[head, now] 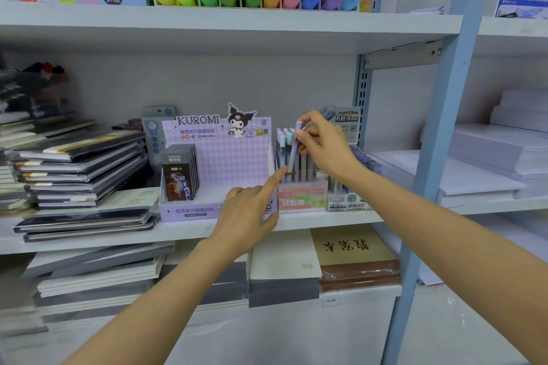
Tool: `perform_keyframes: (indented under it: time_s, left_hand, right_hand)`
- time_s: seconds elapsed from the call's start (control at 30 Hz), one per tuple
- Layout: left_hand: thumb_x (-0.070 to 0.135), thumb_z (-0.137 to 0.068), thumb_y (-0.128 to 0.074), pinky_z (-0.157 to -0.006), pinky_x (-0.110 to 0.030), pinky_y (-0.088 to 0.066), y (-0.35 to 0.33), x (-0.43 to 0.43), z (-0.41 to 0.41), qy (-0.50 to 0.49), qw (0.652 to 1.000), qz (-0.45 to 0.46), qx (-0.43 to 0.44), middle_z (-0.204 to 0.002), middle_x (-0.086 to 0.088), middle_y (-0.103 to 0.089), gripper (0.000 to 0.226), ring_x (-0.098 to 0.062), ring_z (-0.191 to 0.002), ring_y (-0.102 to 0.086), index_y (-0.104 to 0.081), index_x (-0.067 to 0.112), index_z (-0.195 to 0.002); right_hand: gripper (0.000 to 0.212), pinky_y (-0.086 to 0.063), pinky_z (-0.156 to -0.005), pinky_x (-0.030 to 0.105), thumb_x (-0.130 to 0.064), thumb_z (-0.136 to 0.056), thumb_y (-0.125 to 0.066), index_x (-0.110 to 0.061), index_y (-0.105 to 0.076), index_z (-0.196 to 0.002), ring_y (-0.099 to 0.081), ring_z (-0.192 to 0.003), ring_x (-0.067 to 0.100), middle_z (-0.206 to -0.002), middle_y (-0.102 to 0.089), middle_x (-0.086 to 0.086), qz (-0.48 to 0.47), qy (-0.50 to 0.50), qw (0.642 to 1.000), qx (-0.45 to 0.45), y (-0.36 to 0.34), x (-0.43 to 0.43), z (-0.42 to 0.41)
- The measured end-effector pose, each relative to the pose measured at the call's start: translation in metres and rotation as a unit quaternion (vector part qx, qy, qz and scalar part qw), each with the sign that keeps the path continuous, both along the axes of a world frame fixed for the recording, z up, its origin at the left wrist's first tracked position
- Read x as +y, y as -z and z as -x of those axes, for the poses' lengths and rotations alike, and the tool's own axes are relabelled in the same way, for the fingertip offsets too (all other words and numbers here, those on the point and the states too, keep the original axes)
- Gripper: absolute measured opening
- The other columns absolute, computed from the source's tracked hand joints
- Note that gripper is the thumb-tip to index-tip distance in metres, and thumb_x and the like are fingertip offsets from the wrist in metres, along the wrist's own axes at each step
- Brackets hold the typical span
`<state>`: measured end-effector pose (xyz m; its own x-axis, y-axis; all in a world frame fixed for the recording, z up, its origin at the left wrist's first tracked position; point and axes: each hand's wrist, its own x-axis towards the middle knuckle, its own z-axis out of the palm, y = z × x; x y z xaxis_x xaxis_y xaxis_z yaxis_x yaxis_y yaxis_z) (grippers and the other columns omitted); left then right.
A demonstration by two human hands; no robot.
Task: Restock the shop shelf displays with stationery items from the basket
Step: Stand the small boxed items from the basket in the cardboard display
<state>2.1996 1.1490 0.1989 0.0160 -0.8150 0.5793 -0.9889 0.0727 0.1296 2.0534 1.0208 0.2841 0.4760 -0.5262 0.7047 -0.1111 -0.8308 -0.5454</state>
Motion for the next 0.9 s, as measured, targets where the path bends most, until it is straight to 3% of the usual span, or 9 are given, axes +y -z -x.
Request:
perform_keyframes:
  time_s: [0.17, 0.5, 0.67, 0.8, 0.9]
  left_hand:
    - [0.035, -0.095, -0.052, -0.099, -0.032, -0.031, 0.002, -0.002, -0.001, -0.002, 1.000, 0.002, -0.009, -0.118, 0.004, -0.063, 0.082, -0.017, -0.102, -0.056, 0.008, 0.042, -0.151]
    - [0.035, -0.094, -0.053, -0.097, -0.033, -0.032, 0.003, -0.003, -0.001, 0.000, 1.000, 0.006, -0.012, -0.118, 0.003, -0.064, 0.084, -0.018, -0.104, -0.056, 0.008, 0.042, -0.151]
    - [0.035, -0.094, -0.053, -0.096, -0.032, -0.032, 0.004, -0.003, -0.002, 0.003, 1.000, 0.012, -0.016, -0.116, 0.003, -0.064, 0.084, -0.017, -0.103, -0.057, 0.010, 0.043, -0.150]
    - [0.035, -0.094, -0.053, -0.095, -0.032, -0.033, 0.004, -0.004, -0.002, 0.003, 1.000, 0.015, -0.020, -0.115, 0.003, -0.065, 0.085, -0.017, -0.100, -0.057, 0.010, 0.043, -0.150]
    - [0.035, -0.094, -0.053, -0.095, -0.032, -0.032, 0.005, -0.004, -0.002, 0.001, 1.000, 0.013, -0.027, -0.115, 0.003, -0.065, 0.086, -0.017, -0.100, -0.057, 0.011, 0.044, -0.149]
  right_hand:
    - [0.009, -0.059, -0.076, 0.039, -0.013, -0.100, -0.048, -0.007, -0.050, -0.106, -0.070, -0.080, 0.023, -0.088, -0.070, 0.014, -0.005, 0.011, 1.000, 0.023, -0.003, -0.004, 0.007]
    - [0.008, -0.058, -0.075, 0.033, -0.015, -0.100, -0.050, -0.011, -0.051, -0.106, -0.069, -0.074, 0.017, -0.086, -0.071, 0.009, 0.000, 0.009, 0.999, 0.046, 0.001, 0.000, 0.000]
    - [0.014, -0.059, -0.075, 0.038, -0.014, -0.098, -0.052, -0.015, -0.047, -0.111, -0.069, -0.073, 0.022, -0.082, -0.071, 0.009, -0.020, 0.014, 0.998, 0.066, 0.004, -0.001, 0.002]
    - [0.015, -0.055, -0.067, 0.028, -0.013, -0.096, -0.057, -0.019, -0.052, -0.108, -0.066, -0.070, 0.012, -0.087, -0.065, 0.000, 0.050, 0.044, 0.997, 0.037, 0.009, 0.000, -0.003]
    - [0.014, -0.051, -0.072, 0.023, -0.011, -0.093, -0.060, -0.016, -0.060, -0.107, -0.060, -0.077, 0.009, -0.092, -0.063, -0.002, 0.073, 0.068, 0.993, 0.064, 0.009, -0.002, -0.007]
